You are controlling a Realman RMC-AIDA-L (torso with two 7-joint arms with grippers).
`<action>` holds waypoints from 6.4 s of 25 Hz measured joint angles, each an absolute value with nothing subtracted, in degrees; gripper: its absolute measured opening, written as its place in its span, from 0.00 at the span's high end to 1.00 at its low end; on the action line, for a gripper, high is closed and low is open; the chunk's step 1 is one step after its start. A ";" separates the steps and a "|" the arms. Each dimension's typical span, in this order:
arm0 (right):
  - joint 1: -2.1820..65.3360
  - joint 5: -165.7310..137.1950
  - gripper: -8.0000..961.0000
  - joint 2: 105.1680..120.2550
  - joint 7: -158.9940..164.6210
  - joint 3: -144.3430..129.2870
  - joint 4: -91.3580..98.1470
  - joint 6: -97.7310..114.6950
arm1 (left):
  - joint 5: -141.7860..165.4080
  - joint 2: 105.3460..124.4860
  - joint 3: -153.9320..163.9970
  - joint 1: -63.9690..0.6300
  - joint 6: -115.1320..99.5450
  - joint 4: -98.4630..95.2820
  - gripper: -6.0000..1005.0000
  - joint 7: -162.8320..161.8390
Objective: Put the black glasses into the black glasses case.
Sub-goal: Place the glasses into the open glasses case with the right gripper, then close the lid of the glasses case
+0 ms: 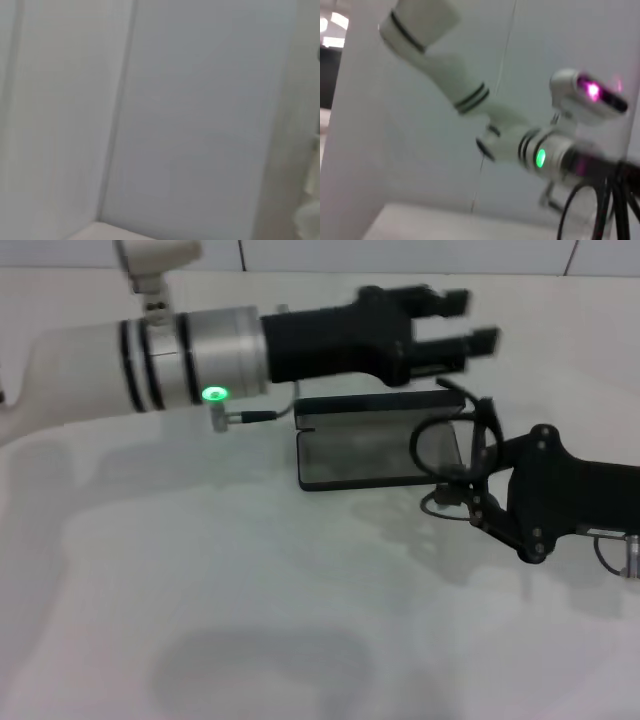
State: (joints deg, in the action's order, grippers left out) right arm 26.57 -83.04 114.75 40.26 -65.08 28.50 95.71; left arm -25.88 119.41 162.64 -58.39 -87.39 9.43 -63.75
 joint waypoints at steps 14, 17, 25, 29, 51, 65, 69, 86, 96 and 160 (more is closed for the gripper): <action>16.82 -97.52 0.88 115.86 59.48 -82.33 65.06 65.38 | -36.78 117.89 162.68 -53.43 -86.96 12.10 0.36 -64.50; 18.04 -100.91 0.88 115.85 62.67 -84.70 66.36 62.40 | -36.81 117.88 162.69 -53.39 -86.77 12.11 0.36 -64.49; 20.59 -111.88 0.88 115.99 69.73 -98.69 67.43 44.99 | -36.93 117.86 162.52 -53.47 -86.53 12.13 0.36 -64.10; 20.82 -113.96 0.88 116.08 70.76 -102.36 67.44 40.55 | -36.95 117.86 162.67 -53.71 -86.05 12.13 0.36 -64.07; 19.52 -126.03 0.89 116.14 70.49 -105.57 75.90 42.17 | -37.02 117.74 162.77 -52.63 -85.16 12.13 0.36 -64.41; 21.35 -132.23 0.89 116.19 70.60 -108.70 73.33 36.18 | -37.32 117.68 162.63 -53.30 -85.16 12.13 0.36 -64.10; 21.53 -132.32 0.89 116.19 70.67 -109.83 72.91 34.41 | -37.60 117.68 162.73 -53.25 -85.16 12.13 0.36 -64.06; 22.11 -131.17 0.89 116.19 70.87 -113.00 71.09 29.76 | -37.71 117.96 162.77 -53.42 -85.16 12.13 0.36 -63.98; 21.71 -131.12 0.79 116.19 70.88 -115.83 69.81 24.62 | -37.75 118.09 162.77 -53.03 -85.16 12.13 0.36 -63.98; 18.42 -93.37 0.27 114.80 56.00 -32.58 39.33 102.07 | -19.57 120.04 162.81 -53.68 -52.93 0.83 0.34 -62.36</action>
